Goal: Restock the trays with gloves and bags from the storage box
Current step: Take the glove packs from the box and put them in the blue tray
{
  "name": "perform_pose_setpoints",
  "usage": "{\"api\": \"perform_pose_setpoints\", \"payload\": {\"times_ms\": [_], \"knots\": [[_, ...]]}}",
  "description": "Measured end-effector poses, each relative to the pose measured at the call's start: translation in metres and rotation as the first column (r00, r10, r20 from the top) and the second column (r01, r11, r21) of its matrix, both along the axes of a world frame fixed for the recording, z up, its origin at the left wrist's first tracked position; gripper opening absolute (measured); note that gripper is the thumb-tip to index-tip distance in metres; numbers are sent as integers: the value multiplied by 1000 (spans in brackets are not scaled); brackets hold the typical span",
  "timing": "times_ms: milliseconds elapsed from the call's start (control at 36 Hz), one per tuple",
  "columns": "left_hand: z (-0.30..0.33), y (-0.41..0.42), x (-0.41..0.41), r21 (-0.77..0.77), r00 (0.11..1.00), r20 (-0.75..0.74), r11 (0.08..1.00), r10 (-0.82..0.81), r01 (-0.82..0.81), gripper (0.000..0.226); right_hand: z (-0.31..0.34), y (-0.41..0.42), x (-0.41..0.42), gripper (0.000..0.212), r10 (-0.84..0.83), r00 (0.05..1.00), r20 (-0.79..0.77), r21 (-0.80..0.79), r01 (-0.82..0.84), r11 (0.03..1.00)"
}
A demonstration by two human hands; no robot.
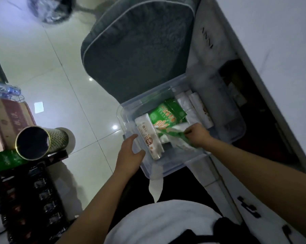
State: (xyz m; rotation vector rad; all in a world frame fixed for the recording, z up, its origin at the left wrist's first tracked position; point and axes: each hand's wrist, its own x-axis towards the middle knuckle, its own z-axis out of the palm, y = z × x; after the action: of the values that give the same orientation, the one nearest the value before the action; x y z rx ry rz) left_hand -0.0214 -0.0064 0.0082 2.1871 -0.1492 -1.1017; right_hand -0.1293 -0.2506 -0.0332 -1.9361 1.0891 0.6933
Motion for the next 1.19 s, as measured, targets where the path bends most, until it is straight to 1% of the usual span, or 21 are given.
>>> {"api": "perform_pose_setpoints", "payload": {"times_ms": [56, 139, 222, 306, 361, 417, 500, 556, 611, 639, 667, 694, 722, 750, 778, 833, 889, 944, 1028, 1139, 1194], "knots": [[9, 5, 8, -62, 995, -12, 993, -103, 102, 58, 27, -2, 1, 21, -244, 968, 55, 74, 239, 968], [19, 11, 14, -184, 960, 61, 942, -273, 280, 58, 71, 10, 3, 21, -517, 853, 67, 240, 489, 838], [29, 10, 13, -294, 893, 141, 844, -427, 450, 76, 109, 29, 6, 28, -688, 718, 106, 372, 614, 697], [36, 3, 11, -316, 838, 255, 777, -483, 544, 91, 138, 49, 10, 25, -832, 538, 134, 487, 696, 528], [42, -6, 12, -339, 830, 328, 763, -452, 550, 98, 155, 61, 12, 19, -908, 403, 113, 592, 707, 388], [50, -17, 14, -434, 851, 374, 741, -369, 512, 96, 172, 68, 14, 20, -950, 301, 83, 672, 687, 276], [66, -28, 14, -580, 878, 448, 694, -165, 427, 76, 195, 74, 13, 28, -987, 156, 30, 743, 657, 127], [77, -31, 14, -646, 874, 485, 663, -27, 379, 61, 208, 76, 10, 29, -997, 75, 20, 774, 630, 62], [89, -34, 16, -714, 900, 433, 626, 42, 314, 44, 217, 78, 4, 27, -998, 37, 49, 811, 582, 61], [95, -36, 18, -738, 932, 359, 626, 47, 252, 37, 220, 79, 0, 22, -996, 50, 81, 822, 561, 95], [100, -39, 21, -750, 965, 257, 640, 48, 168, 34, 222, 80, -3, 17, -986, 77, 147, 806, 568, 165], [105, -43, 24, -750, 990, 131, 657, 46, 69, 30, 220, 81, -9, 17, -956, 111, 272, 737, 615, 281], [108, -47, 29, -743, 999, -3, 669, 37, -27, 27, 215, 81, -15, 22, -894, 155, 420, 604, 688, 403], [110, -49, 34, -729, 993, -120, 677, 17, -99, 23, 212, 81, -21, 28, -798, 224, 560, 426, 748, 509], [112, -50, 39, -712, 979, -203, 689, -16, -137, 22, 210, 83, -27, 34, -697, 301, 651, 264, 771, 580], [114, -48, 50, -691, 950, -284, 714, -132, -107, 23, 207, 88, -38, 49, -579, 419, 699, 116, 733, 671], [114, -43, 57, -702, 914, -305, 712, -270, -24, 26, 206, 92, -45, 64, -546, 477, 689, 113, 672, 731], [116, -38, 61, -709, 879, -307, 704, -365, 44, 28, 210, 94, -43, 61, -572, 444, 690, 220, 624, 750], [119, -32, 65, -712, 843, -304, 694, -443, 108, 33, 223, 89, -35, 39, -641, 368, 673, 374, 579, 724], [123, -25, 78, -717, 802, -325, 684, -501, 136, 35, 235, 79, -25, 33, -782, 233, 578, 583, 553, 595], [127, -22, 84, -728, 787, -319, 668, -529, 154, 34, 233, 79, -19, 25, -803, 211, 557, 621, 536, 572]]}}
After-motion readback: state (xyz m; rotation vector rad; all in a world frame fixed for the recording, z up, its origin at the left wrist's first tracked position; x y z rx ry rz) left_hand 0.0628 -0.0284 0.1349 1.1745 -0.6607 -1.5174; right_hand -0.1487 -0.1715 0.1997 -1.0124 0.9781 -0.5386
